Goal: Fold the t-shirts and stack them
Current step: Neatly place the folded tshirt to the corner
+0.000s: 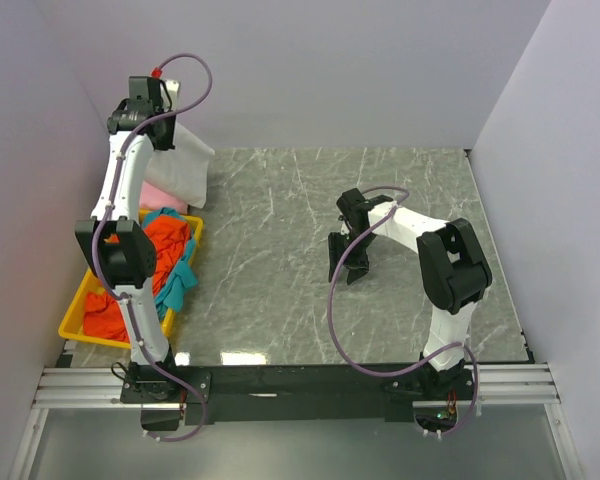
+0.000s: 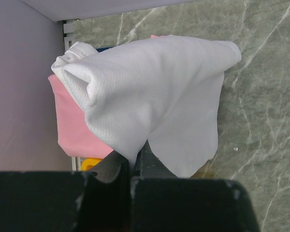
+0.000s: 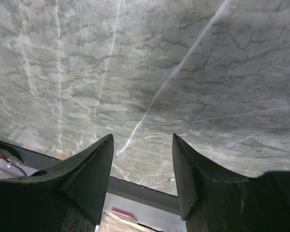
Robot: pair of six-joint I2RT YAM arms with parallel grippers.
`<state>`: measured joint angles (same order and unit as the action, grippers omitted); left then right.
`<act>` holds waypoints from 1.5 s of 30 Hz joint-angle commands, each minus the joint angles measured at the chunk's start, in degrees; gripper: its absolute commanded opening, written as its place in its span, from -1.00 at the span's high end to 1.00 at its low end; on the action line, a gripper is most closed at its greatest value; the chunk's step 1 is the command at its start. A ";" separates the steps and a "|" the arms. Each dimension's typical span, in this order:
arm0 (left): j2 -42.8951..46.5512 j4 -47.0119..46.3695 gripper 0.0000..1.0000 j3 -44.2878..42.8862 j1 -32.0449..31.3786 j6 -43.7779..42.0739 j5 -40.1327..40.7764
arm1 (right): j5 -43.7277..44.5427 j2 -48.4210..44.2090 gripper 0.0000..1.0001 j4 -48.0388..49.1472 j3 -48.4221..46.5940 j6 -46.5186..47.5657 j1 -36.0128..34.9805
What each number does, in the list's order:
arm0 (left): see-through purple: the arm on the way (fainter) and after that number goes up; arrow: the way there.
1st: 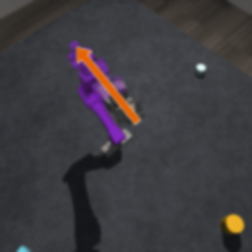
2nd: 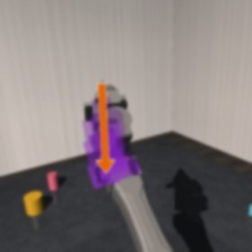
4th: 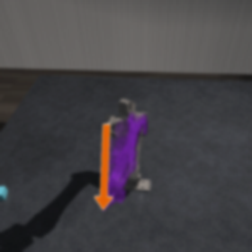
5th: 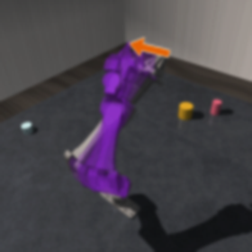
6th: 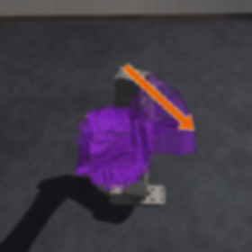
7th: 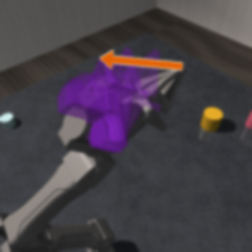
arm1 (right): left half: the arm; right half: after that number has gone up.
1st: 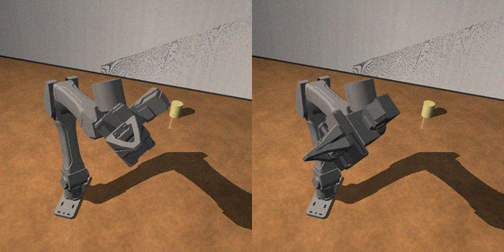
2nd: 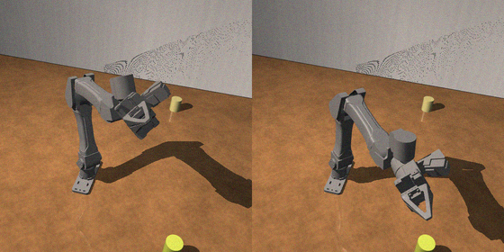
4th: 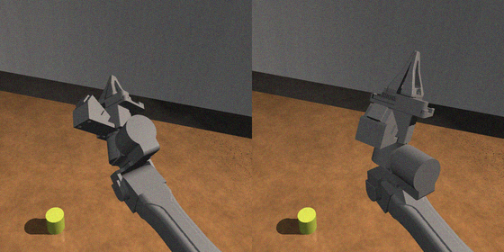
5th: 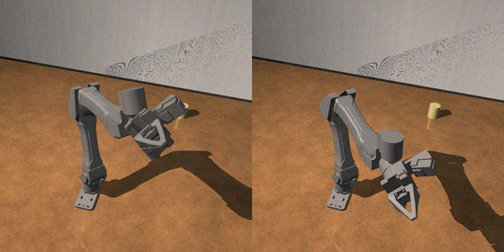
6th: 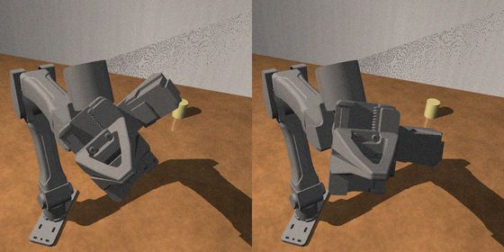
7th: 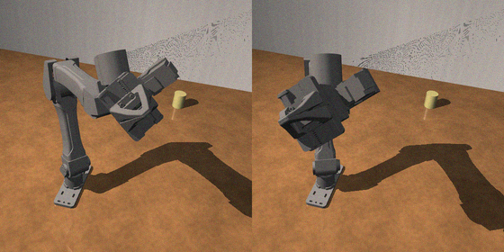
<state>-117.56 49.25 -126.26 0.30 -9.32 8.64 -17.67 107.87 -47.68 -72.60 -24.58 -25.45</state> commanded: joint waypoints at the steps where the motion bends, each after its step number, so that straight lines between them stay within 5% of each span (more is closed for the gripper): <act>1: 3.39 -0.74 0.99 -2.06 1.90 0.36 -2.40 | -0.52 -1.00 -0.18 -0.04 0.44 -0.38 0.14; 40: -12.96 -2.76 0.99 -7.69 15.70 2.99 -8.82 | 1.67 -2.05 -0.18 -5.23 -0.44 -0.82 -1.79; 43: -14.19 -3.72 0.46 -9.09 16.67 3.96 -7.17 | 2.37 -2.14 -0.18 -5.93 -1.23 -0.91 -2.32; 44: -14.36 -4.25 -0.36 -9.18 16.75 4.74 -6.54 | 2.64 -2.32 -0.18 -6.11 -1.40 -0.82 -2.50; 45: -14.28 -5.21 -0.66 -9.10 16.76 5.10 -5.58 | 2.64 -2.49 -0.18 -6.20 -1.58 -1.00 -2.50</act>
<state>-131.96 48.31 -132.31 16.25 -6.28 0.82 -16.36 107.83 -52.07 -72.01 -25.23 -27.31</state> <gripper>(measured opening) 0.664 0.590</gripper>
